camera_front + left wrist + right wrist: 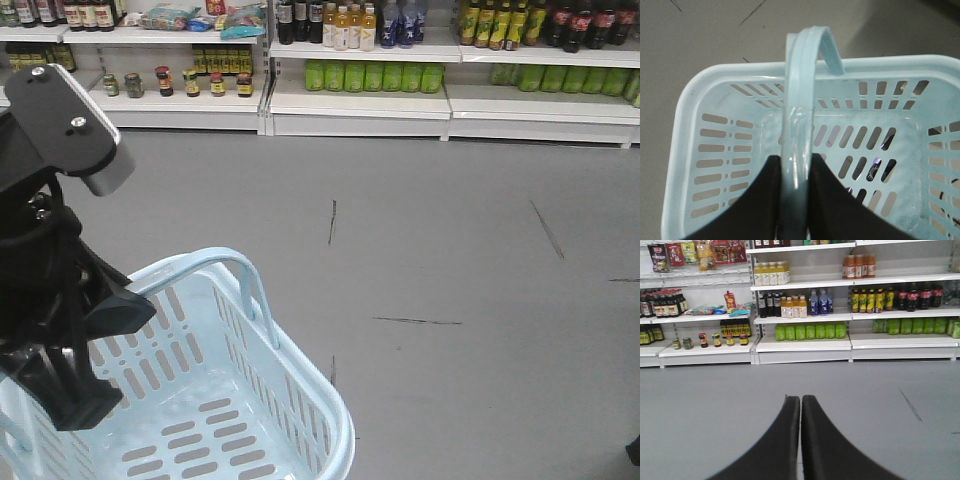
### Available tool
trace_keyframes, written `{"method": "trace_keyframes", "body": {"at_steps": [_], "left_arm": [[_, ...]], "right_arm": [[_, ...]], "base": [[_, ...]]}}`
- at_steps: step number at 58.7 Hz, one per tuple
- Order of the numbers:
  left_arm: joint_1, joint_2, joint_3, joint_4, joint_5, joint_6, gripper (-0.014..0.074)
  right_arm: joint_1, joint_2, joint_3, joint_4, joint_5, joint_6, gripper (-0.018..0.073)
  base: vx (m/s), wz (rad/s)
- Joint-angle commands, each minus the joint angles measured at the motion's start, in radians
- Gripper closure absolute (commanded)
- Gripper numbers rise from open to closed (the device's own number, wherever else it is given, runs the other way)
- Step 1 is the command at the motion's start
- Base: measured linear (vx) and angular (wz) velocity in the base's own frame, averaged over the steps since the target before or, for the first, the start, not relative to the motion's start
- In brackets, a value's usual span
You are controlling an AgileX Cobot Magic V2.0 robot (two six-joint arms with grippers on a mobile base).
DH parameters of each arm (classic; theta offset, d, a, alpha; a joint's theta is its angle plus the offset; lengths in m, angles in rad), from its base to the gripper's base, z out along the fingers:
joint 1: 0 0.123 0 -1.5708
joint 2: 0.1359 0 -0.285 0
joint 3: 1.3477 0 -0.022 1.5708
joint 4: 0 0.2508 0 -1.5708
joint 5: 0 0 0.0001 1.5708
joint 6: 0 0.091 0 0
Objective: Pick three apples into basket with both arms
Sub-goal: 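Drive the base away from the table carrying the basket in the left gripper, then turn the base toward the fruit table with the red apples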
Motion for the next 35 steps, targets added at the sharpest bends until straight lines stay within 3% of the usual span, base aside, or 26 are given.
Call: {"method": "trace_keyframes", "body": {"at_steps": [1, 35], "left_arm": [[0.001, -0.025, -0.025, -0.002, -0.065, -0.013, 0.0603], [0.001, -0.025, -0.025, -0.002, -0.065, -0.013, 0.0603]], "right_arm": [[0.001, 0.018, 0.011, -0.004, -0.071, -0.006, 0.0564], [0.001, 0.018, 0.011, -0.004, -0.071, -0.006, 0.0564]], "base": [[0.24, -0.24], [0.22, -0.31]]}}
